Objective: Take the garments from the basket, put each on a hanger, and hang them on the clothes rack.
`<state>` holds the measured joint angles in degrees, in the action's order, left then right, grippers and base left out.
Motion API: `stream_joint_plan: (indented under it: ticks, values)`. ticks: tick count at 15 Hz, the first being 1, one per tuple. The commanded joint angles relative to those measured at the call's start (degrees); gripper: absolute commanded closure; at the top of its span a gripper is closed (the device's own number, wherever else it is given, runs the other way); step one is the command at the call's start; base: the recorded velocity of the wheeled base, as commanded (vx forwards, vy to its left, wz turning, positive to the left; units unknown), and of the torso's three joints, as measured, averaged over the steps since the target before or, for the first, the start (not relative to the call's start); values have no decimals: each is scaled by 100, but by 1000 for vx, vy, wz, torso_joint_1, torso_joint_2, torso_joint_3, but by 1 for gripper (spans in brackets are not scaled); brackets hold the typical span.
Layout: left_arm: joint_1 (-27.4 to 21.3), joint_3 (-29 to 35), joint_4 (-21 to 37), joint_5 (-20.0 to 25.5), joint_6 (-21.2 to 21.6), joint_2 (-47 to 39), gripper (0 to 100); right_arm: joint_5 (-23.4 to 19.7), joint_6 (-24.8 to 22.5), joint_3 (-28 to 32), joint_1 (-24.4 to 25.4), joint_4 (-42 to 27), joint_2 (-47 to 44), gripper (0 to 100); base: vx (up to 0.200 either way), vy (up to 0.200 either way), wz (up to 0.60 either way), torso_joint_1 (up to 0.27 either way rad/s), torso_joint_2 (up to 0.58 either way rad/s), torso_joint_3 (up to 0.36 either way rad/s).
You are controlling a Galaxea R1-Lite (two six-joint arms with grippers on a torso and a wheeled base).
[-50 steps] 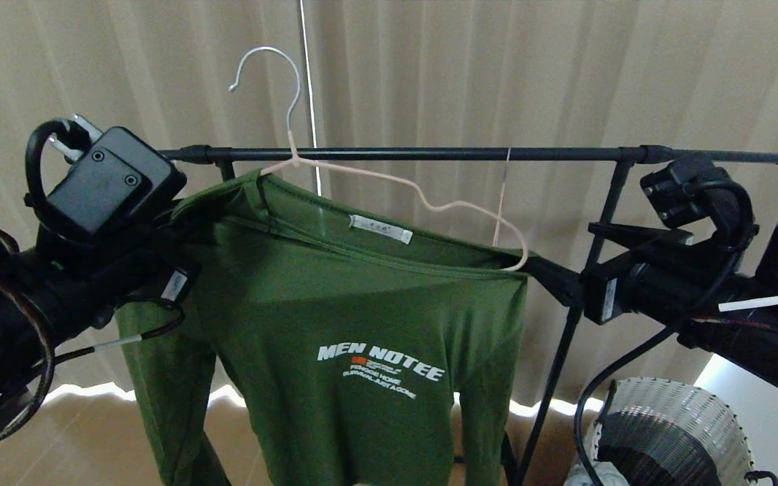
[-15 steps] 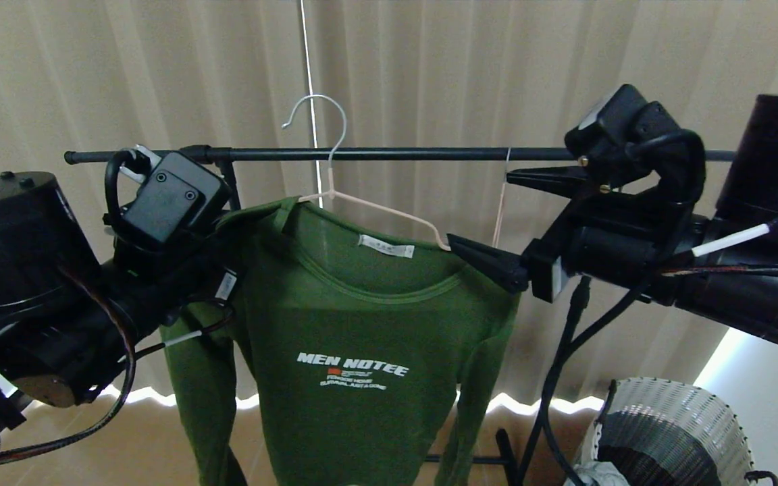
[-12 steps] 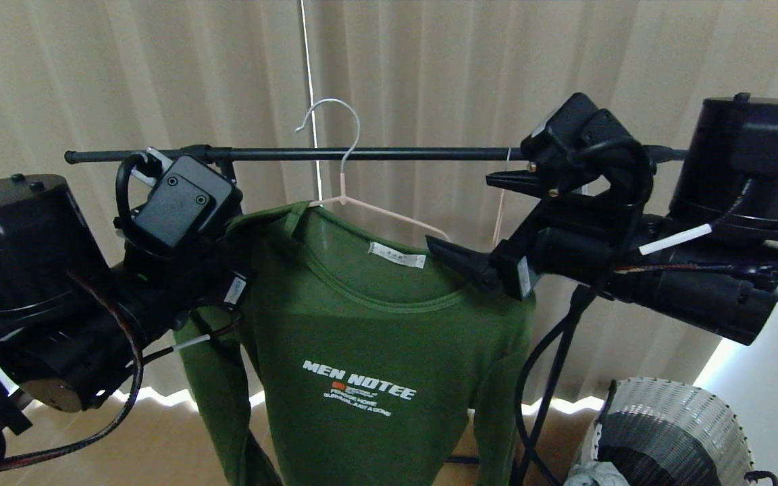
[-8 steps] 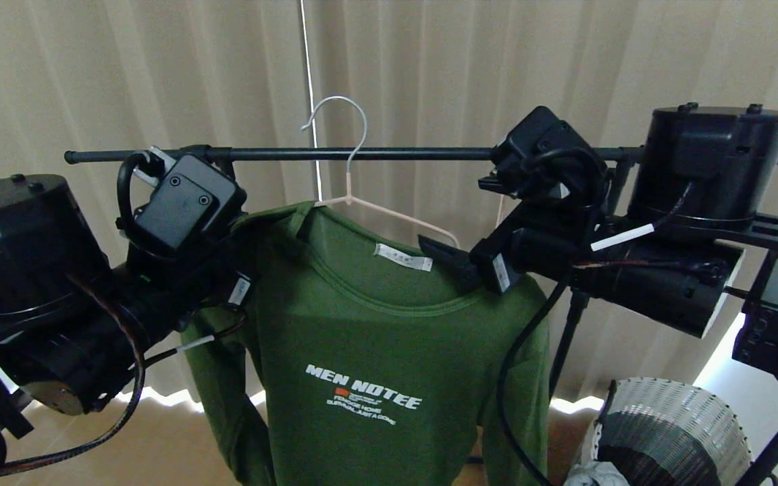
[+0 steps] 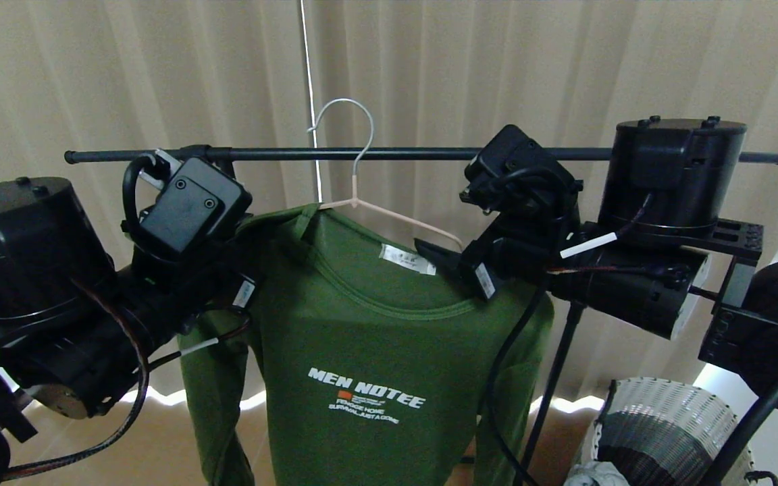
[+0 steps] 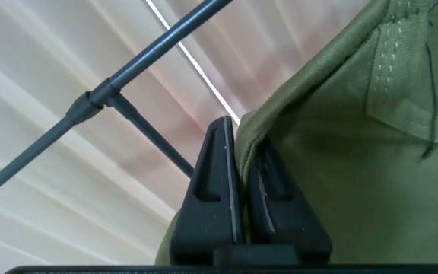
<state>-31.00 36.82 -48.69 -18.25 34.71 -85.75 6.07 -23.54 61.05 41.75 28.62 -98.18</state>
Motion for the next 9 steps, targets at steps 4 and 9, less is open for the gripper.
stream_joint_plan:
  ticks: [4, 9]
  values:
    - [-11, 1, 0, -3, 1, -12, 100, 26, 7, 12, 35, 3, -34, 100, 0, 0, 0, 0, 0, 0]
    - [-11, -17, 0, 6, -8, 6, 100, 26, 7, -23, 35, 29, 10, 100, 0, 0, 0, 0, 0, 0]
